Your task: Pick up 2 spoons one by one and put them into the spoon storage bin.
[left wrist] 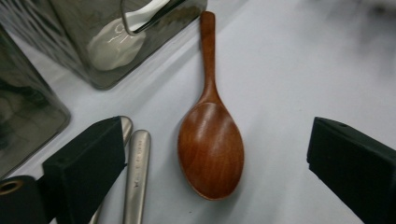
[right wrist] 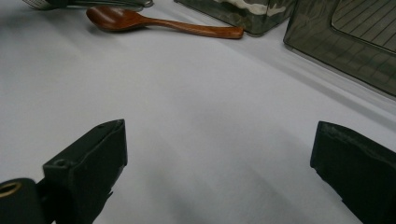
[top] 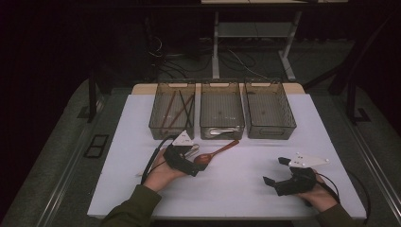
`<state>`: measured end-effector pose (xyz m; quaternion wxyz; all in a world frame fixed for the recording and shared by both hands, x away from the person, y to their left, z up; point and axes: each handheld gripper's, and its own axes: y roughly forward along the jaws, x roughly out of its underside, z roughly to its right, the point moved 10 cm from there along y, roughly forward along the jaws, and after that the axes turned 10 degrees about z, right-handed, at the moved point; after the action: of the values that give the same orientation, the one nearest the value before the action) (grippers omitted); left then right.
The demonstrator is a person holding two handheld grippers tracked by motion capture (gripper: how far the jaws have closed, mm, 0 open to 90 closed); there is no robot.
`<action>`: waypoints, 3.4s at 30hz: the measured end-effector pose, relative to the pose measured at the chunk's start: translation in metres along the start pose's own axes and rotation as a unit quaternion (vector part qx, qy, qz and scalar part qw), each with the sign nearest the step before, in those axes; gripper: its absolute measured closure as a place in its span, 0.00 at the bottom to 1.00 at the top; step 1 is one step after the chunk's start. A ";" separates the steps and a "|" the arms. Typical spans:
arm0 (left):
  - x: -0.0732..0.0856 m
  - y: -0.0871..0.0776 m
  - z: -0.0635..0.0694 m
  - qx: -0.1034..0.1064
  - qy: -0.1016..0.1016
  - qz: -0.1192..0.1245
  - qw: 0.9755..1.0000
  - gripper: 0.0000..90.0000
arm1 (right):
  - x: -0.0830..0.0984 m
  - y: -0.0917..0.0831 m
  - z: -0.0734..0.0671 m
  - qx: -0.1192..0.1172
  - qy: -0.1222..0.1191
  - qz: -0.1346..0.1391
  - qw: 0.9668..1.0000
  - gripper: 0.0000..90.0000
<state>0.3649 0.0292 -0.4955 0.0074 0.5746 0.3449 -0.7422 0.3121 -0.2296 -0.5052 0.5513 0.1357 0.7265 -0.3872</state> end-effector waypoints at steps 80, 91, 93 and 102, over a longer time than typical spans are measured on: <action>0.016 0.020 0.011 0.007 0.033 -0.072 0.997 0.87 | 0.001 0.000 0.001 -0.001 -0.003 -0.003 1.000 0.04; 0.006 0.009 0.010 0.013 0.027 -0.049 0.998 0.87 | 0.001 0.000 0.001 -0.001 -0.003 -0.003 1.000 0.04; 0.004 0.007 0.010 0.015 0.026 -0.045 0.999 0.87 | 0.001 0.000 0.001 -0.001 -0.003 -0.002 1.000 0.04; 0.000 0.001 0.011 0.026 0.018 -0.035 0.999 0.87 | 0.001 0.000 0.002 -0.001 -0.003 -0.002 1.000 0.04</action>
<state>0.3557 0.0224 -0.4948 -0.0402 0.5756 0.3454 -0.7401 0.3128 -0.2314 -0.5061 0.5528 0.1322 0.7254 -0.3882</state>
